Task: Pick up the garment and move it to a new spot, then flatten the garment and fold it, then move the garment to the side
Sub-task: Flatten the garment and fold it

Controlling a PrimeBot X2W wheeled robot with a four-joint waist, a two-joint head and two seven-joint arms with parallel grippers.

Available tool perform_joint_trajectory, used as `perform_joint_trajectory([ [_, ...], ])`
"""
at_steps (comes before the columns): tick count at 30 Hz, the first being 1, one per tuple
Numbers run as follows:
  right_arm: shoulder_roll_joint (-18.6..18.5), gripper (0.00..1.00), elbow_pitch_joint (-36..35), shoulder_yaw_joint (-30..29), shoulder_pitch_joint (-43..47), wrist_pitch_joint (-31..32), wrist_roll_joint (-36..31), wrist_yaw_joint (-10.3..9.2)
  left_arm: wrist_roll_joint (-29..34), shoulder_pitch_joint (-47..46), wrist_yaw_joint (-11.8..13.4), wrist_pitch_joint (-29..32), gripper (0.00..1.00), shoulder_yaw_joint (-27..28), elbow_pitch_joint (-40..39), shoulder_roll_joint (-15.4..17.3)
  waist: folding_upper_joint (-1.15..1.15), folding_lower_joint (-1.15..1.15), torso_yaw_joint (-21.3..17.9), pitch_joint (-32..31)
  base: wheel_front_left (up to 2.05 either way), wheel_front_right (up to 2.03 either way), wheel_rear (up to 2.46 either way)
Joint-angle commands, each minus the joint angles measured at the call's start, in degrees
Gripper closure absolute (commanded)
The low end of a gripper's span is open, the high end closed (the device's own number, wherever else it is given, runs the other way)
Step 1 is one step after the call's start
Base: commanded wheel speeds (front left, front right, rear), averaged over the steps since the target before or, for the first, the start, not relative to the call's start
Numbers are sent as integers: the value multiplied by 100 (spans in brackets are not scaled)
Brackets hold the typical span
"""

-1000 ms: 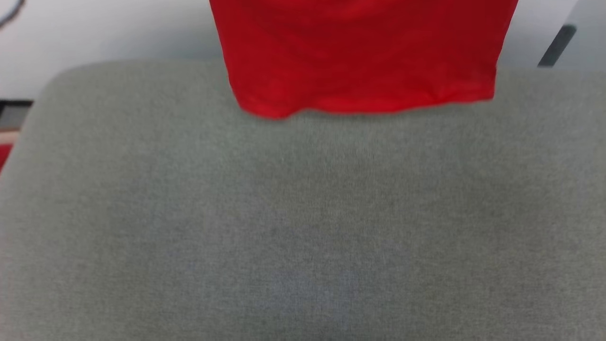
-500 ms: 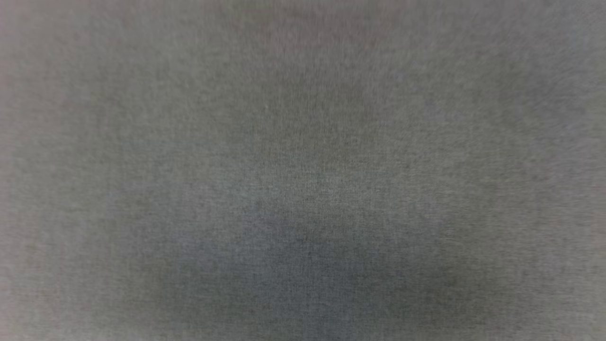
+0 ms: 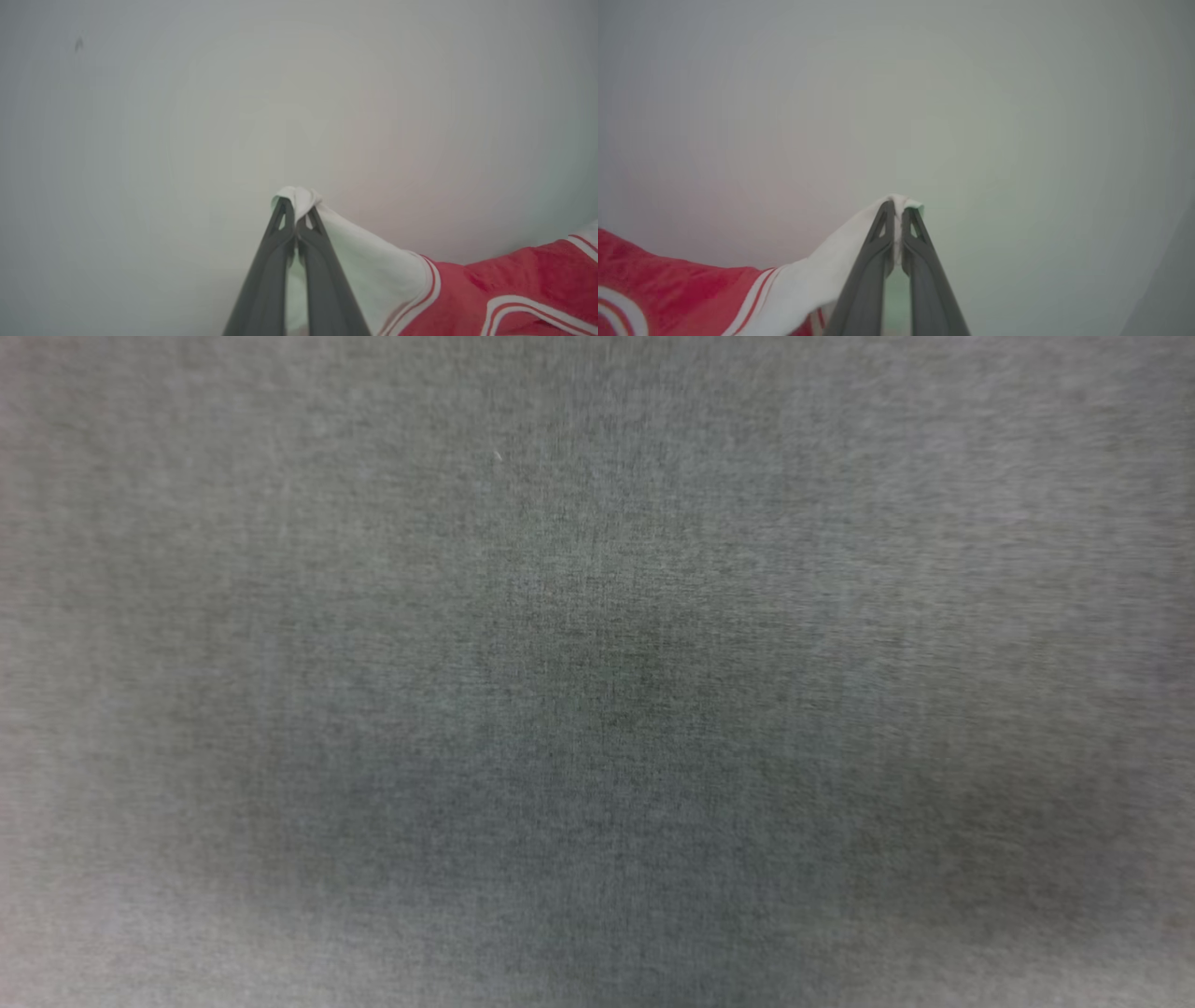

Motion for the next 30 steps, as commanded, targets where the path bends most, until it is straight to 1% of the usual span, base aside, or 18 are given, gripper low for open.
perform_joint_trajectory([
  [1,41,100,50,-2,102,-4,-51,0,-91,102,6,-45,100,-17,62,-11,0,0,169,537,0,0,0],
  [4,122,100,158,-30,214,-5,-84,0,-181,219,6,-75,100,-137,160,-85,0,0,179,571,0,0,0],
  [7,124,100,241,-63,221,-4,-73,0,-266,339,6,-32,100,-232,356,-168,0,0,200,557,0,0,0],
  [11,189,100,373,-18,270,-5,-56,0,-330,509,6,29,100,-410,582,-266,0,0,209,420,0,0,0],
  [15,169,100,642,77,204,-4,51,0,-492,629,5,139,100,-495,689,-311,0,0,214,297,0,0,0],
  [18,184,100,979,39,262,14,288,0,-652,787,5,301,100,-543,686,-298,0,0,230,156,0,0,0],
  [22,130,100,1344,184,428,254,627,0,-865,1088,5,648,100,-699,582,-265,0,0,281,-106,0,0,0],
  [23,146,100,1388,190,497,327,797,0,-911,1200,5,733,100,-746,545,-248,0,0,292,-191,0,0,0],
  [26,40,100,1388,372,768,608,1170,0,-986,1530,5,907,100,-940,365,-151,0,0,316,-497,0,0,0],
  [28,-26,100,1316,443,1003,895,1521,0,-1014,1728,5,982,100,-1089,213,-56,0,0,323,-711,0,0,0],
  [30,-132,100,1186,633,1325,1201,1809,0,-1051,2017,5,1041,100,-1251,89,12,0,0,324,-971,0,0,0],
])
